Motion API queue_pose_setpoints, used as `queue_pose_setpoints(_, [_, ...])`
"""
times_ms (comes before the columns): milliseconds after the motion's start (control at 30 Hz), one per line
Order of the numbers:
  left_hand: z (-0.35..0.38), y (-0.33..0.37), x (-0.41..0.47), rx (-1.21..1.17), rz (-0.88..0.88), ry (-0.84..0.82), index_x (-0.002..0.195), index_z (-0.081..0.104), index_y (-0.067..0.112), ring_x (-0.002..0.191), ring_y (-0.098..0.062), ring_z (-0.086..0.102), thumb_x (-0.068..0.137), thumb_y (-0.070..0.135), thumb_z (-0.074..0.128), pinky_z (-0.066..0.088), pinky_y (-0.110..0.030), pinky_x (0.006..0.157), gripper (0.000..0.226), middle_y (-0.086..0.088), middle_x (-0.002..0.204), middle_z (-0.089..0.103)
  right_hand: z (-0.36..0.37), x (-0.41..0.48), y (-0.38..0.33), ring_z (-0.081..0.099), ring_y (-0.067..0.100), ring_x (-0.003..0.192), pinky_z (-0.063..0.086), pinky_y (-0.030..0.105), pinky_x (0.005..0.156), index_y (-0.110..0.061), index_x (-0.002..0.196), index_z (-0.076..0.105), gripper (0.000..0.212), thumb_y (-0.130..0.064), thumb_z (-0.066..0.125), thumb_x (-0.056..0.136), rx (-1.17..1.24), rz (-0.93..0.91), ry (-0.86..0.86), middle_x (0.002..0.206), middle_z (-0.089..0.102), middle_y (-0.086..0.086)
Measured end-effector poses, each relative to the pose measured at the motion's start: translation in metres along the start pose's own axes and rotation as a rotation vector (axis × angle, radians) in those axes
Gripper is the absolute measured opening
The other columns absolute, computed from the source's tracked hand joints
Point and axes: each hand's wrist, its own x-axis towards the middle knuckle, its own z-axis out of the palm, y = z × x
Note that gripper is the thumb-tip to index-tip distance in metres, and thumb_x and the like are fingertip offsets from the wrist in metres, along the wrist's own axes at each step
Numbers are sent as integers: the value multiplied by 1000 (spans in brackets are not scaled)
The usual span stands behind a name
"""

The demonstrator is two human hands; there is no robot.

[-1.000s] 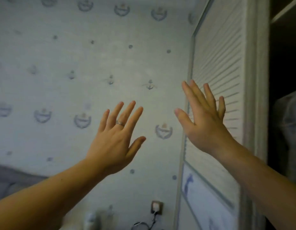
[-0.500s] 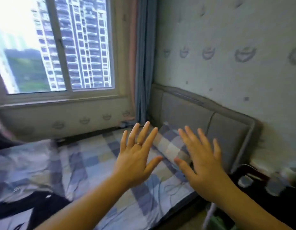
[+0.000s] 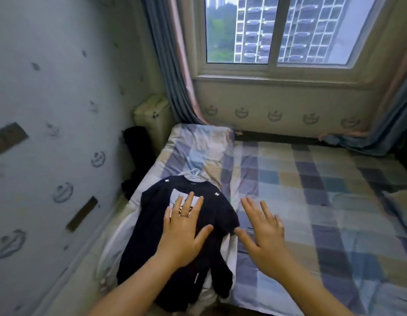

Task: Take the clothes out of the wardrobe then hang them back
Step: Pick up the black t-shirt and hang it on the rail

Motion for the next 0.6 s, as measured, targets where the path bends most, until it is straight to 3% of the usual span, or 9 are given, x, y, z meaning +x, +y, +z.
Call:
queue_pose_setpoints(133, [5, -50, 41, 9, -130, -24, 156, -6, 38, 147, -11, -24, 87, 72, 11, -13, -42, 120, 79, 12, 164, -16, 36, 80, 5, -15, 8, 148, -5, 47, 119, -58, 144, -6, 70, -75, 11, 79, 36, -34, -102, 149, -16, -35])
queue_pose_setpoints(233, [9, -77, 77, 8, -216, -53, 156, -5, 38, 148, -12, -22, 84, 80, 4, -10, -42, 120, 84, 11, 164, -13, 52, 140, 20, -13, 9, 149, -3, 49, 121, -53, 148, -4, 75, -75, 10, 78, 45, -6, -147, 152, -11, -31])
queue_pose_setpoints(400, [19, -118, 137, 22, -318, -115, 157, 0, 37, 150, -15, -16, 81, 79, 3, -6, -43, 121, 87, 8, 166, -7, 82, 224, 47, -9, 13, 150, -2, 49, 120, -46, 152, 0, 66, -58, 34, 97, 40, 55, -243, 162, 1, -19])
queue_pose_setpoints(600, [43, -163, 190, 10, -361, -209, 158, 4, 34, 151, -16, -14, 79, 75, 2, -4, -44, 122, 89, 7, 166, -4, 120, 290, 62, -5, 18, 151, 1, 51, 120, -43, 154, 3, 65, -53, 37, 99, 10, 153, -330, 163, 3, -14])
